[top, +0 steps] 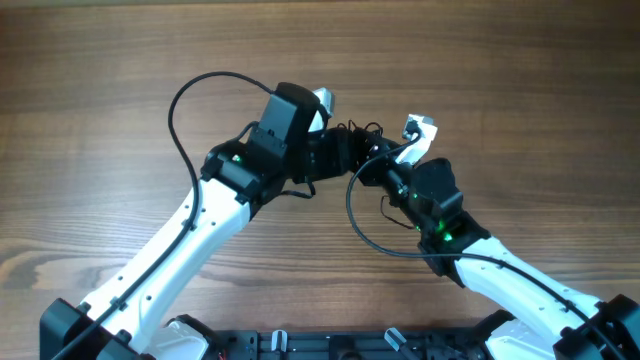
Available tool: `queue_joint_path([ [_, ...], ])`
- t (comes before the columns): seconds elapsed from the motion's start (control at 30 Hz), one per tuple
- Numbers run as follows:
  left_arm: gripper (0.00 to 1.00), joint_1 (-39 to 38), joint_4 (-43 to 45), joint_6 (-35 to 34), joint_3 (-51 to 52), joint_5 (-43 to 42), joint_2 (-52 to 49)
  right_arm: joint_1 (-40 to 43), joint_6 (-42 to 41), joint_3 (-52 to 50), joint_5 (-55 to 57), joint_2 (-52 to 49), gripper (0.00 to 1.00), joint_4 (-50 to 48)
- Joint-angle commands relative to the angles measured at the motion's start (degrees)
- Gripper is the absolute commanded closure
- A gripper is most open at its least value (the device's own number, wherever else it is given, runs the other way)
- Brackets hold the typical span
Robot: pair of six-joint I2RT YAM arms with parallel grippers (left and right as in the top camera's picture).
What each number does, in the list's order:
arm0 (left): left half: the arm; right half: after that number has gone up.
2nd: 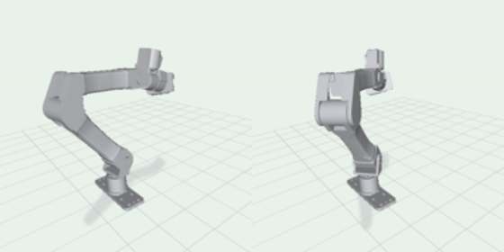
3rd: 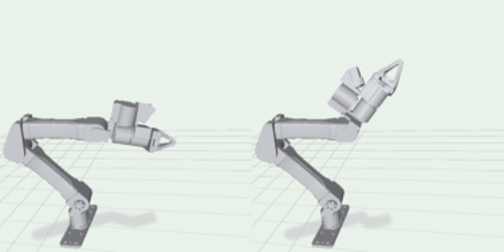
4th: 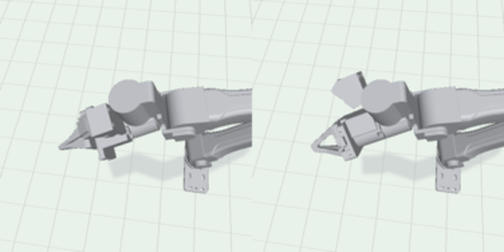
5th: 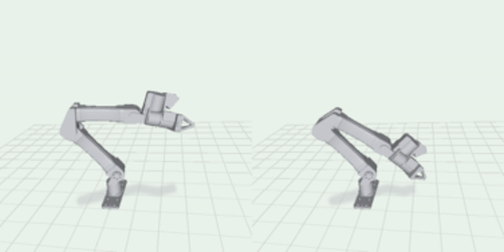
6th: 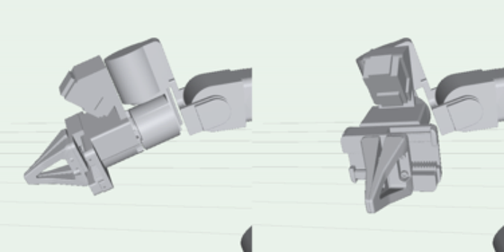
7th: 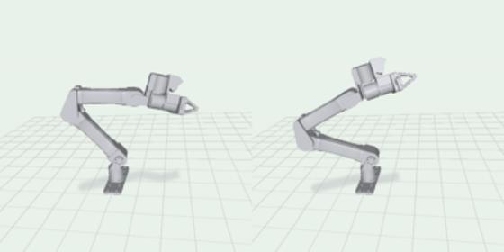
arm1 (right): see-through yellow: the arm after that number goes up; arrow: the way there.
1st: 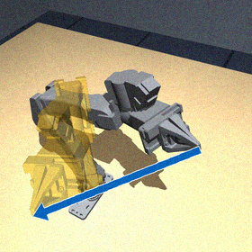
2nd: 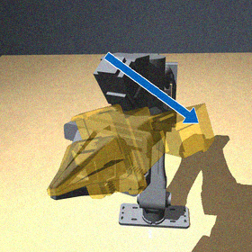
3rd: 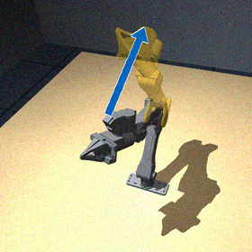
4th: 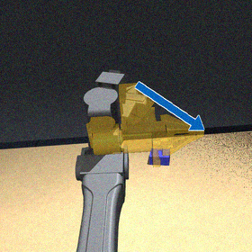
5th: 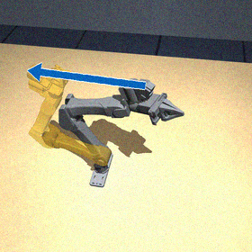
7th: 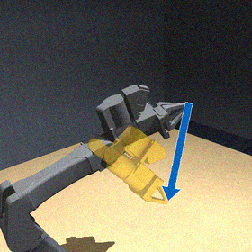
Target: Untangle cables
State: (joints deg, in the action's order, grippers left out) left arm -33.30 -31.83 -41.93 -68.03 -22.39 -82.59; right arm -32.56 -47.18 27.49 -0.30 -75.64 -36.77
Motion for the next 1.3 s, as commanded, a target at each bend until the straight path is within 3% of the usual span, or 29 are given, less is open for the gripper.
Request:
queue_joint_path([
  [0.0,0.96,3.80,2.54,-5.55,-0.57,1.75,1.27,-0.96,5.25,0.37,-9.22,-0.76,0.95,-0.59],
  [0.07,0.96,5.46,2.62,-7.96,-0.57,4.35,1.27,-0.96,5.25,0.37,-14.56,-0.76,0.93,-2.93],
  [0.1,0.96,5.90,3.48,-9.79,-0.57,4.33,1.25,-0.96,5.18,0.37,-16.76,-0.76,0.79,-3.10],
  [0.13,0.96,5.75,4.79,-11.04,-0.57,3.80,1.25,-0.96,5.22,0.37,-17.90,-0.76,0.72,-2.62],
  [0.27,0.96,3.76,10.45,-13.00,-0.57,3.85,1.22,-0.96,5.55,0.37,-20.61,-0.76,0.63,-1.70],
  [0.3,0.96,3.74,11.19,-13.03,-0.57,4.15,1.22,-0.94,7.91,0.37,-20.57,-0.76,0.40,-1.70],
  [0.37,0.96,4.26,10.82,-14.21,-0.57,6.03,1.22,0.02,11.06,0.37,-20.61,-0.70,0.26,-1.70],
  [0.4,0.96,4.76,9.90,-15.45,-0.57,7.10,1.22,1.29,10.56,0.37,-20.76,-0.59,0.05,-1.70],
  [0.43,0.96,5.25,8.85,-16.13,-0.57,7.87,1.22,2.43,8.83,0.37,-20.90,-0.39,0.01,-1.70],
  [0.57,0.96,7.61,0.59,-26.56,-0.55,16.83,1.22,8.15,-1.05,0.37,-27.36,-0.22,0.00,-1.68],
  [0.67,0.96,8.74,-4.66,-35.41,-0.55,22.60,1.22,9.33,0.26,0.37,-34.77,-0.24,0.00,-1.27],
  [0.77,0.96,8.94,-8.09,-39.04,-0.55,25.79,1.18,9.27,4.09,0.37,-39.19,-0.24,0.00,2.36],
  [0.9,0.96,8.94,-14.34,-45.00,-0.55,26.58,-0.09,9.14,4.81,0.37,-44.87,-0.28,0.01,4.61],
  [0.97,0.96,8.94,-15.85,-48.78,-0.55,26.53,-0.70,7.76,9.40,0.37,-46.82,-0.28,0.03,4.61],
  [1.1,0.91,8.94,-15.76,-55.58,-0.55,24.70,-0.68,3.91,11.87,0.37,-45.07,-0.57,0.05,4.74],
  [1.27,0.93,8.94,-15.80,-56.04,-0.57,20.28,-0.68,-3.04,25.77,0.37,-31.21,-1.90,0.07,10.36],
])
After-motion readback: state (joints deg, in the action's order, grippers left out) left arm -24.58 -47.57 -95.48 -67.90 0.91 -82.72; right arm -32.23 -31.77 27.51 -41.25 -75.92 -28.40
